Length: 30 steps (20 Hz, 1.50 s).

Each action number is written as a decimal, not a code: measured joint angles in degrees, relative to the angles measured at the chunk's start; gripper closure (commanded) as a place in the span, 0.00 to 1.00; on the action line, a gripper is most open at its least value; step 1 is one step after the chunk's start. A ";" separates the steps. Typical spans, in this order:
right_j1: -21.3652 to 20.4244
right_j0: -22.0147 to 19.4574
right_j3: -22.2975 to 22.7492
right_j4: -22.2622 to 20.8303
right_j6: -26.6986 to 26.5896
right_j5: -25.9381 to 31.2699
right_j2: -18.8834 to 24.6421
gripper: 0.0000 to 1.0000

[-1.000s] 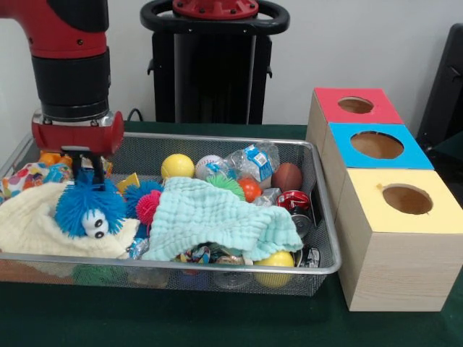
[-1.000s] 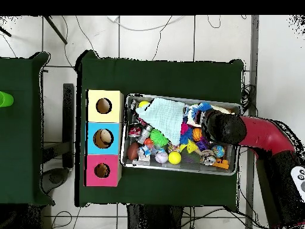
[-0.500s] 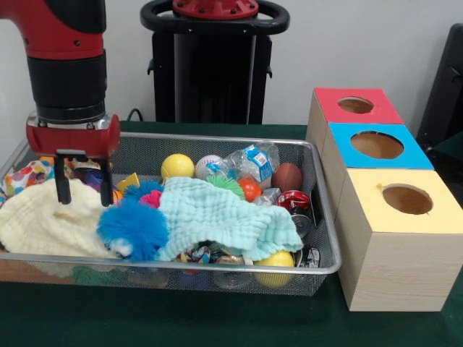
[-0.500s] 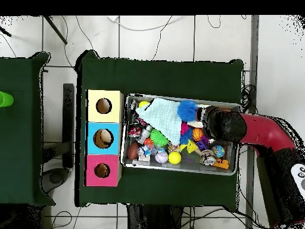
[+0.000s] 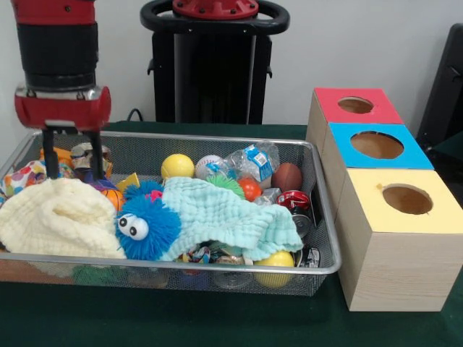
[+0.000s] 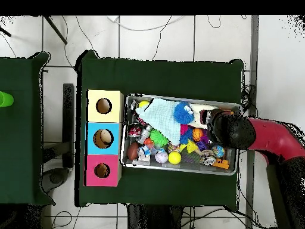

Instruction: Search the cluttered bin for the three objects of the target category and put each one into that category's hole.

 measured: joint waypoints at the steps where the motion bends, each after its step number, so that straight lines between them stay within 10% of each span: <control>1: -1.58 -1.22 1.48 0.14 0.00 0.00 0.53 0.00; 15: -13.12 -12.50 15.60 -1.09 0.00 -2.80 3.91 0.00; 30: -13.49 -7.32 20.81 -7.45 0.00 -11.66 3.93 0.00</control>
